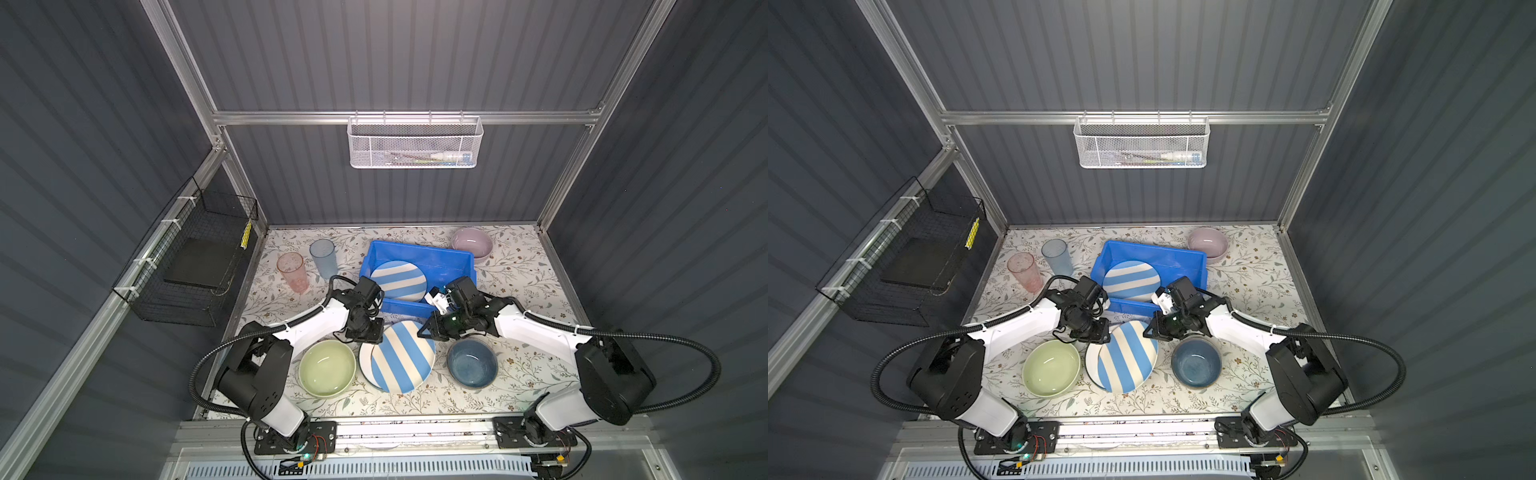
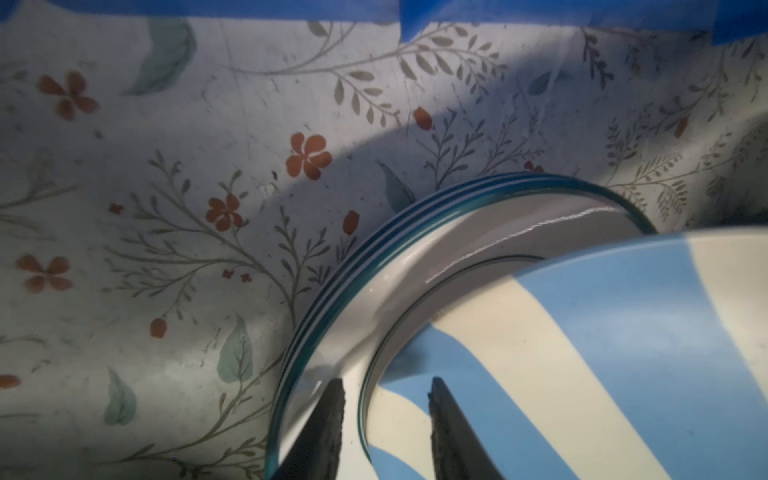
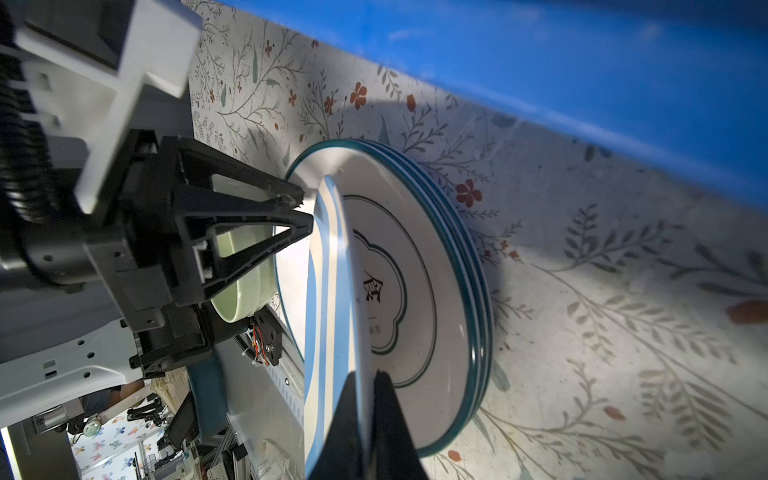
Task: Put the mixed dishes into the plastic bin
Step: 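Lift the striped plate with the right gripper toward the bin while left releases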
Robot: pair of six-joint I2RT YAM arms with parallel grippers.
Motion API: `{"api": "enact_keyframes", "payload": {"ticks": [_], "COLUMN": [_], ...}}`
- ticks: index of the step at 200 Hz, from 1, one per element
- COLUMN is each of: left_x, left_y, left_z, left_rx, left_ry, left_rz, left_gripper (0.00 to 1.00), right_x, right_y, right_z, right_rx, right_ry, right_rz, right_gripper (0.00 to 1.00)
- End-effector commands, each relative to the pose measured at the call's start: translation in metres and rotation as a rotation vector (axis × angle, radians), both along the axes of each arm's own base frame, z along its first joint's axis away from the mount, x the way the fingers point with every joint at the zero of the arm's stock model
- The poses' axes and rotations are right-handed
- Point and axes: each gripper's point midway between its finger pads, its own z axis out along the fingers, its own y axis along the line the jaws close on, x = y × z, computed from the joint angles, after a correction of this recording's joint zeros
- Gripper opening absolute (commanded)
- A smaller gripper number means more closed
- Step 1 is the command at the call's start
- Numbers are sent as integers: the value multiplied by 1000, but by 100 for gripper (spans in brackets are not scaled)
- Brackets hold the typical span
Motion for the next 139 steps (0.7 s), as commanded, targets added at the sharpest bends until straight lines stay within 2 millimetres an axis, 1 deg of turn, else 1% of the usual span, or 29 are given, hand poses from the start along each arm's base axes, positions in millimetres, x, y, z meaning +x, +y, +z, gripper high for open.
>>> {"api": "enact_keyframes", "payload": {"ticks": [1, 31, 75, 106, 127, 131, 139], "left_x": [6, 12, 25, 41, 52, 55, 59], "left_y": [2, 7, 14, 22, 29, 29, 31], "left_z": [21, 29, 53, 73, 81, 83, 87], "left_rx": [9, 42, 69, 47, 30, 25, 15], "left_ry": [-51, -81, -162, -213, -221, -225, -232], "left_rz": [0, -2, 9, 44, 68, 73, 79], "left_gripper": [40, 47, 56, 58, 57, 57, 57], "right_x": [-7, -8, -6, 0, 6, 3, 5], "right_y": [-4, -3, -4, -2, -1, -3, -4], "right_z": [6, 15, 30, 45, 58, 58, 60], "right_rx": [7, 23, 29, 57, 81, 71, 70], "right_ry": [-4, -15, -44, -81, -105, -91, -91], "right_rz": [27, 50, 70, 72, 68, 69, 66], "right_gripper": [5, 4, 3, 3, 3, 3, 3]}}
